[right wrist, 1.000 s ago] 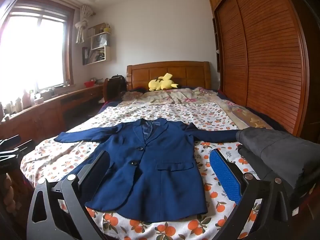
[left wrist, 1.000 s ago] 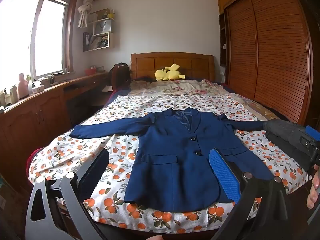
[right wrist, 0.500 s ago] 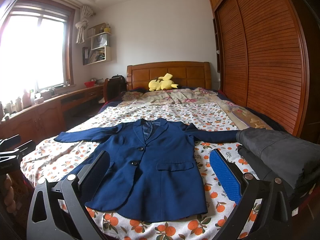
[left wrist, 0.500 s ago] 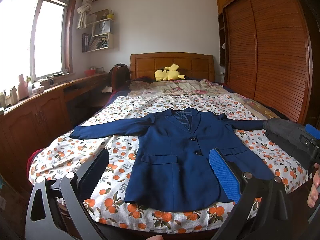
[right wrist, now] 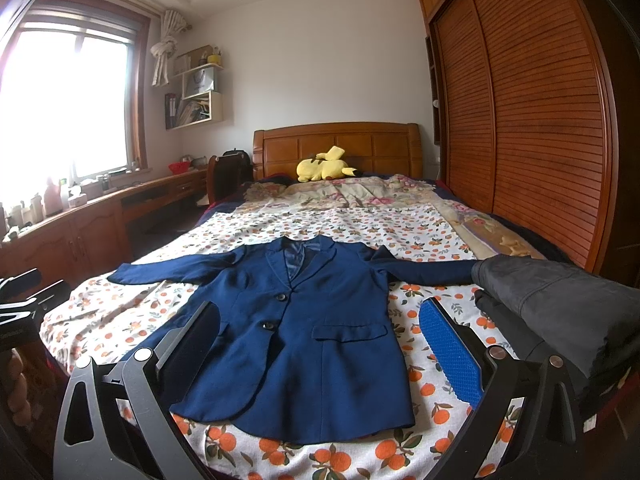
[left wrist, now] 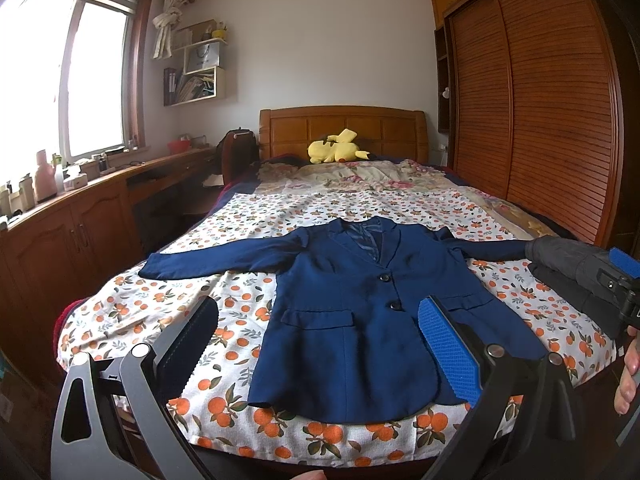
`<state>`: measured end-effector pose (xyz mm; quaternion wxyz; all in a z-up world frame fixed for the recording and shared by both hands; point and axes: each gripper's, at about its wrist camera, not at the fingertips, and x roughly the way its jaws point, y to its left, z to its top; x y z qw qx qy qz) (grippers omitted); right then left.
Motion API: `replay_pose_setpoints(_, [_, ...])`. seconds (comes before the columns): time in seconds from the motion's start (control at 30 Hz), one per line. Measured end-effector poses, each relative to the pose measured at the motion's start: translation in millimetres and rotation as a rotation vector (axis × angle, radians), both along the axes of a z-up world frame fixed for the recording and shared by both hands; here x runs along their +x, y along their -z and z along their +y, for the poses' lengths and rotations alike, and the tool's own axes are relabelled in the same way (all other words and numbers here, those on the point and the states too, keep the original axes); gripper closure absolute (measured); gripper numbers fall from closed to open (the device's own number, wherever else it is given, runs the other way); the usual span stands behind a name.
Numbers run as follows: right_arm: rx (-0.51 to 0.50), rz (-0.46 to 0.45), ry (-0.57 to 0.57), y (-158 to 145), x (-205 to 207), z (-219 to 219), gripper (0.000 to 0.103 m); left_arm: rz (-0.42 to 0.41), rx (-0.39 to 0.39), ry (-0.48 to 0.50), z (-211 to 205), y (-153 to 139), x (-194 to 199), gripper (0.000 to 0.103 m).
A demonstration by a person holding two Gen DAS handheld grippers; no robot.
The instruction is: Fold large clothes
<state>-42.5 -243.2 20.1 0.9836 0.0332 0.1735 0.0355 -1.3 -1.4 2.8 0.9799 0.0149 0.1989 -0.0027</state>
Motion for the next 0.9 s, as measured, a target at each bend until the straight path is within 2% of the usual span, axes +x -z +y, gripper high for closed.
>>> replay_pose_setpoints(0.9, [-0.001, 0.000, 0.000, -1.0, 0.8, 0.3, 0.006, -0.006, -0.001, 0.005, -1.2, -2.5, -2.4, 0.002])
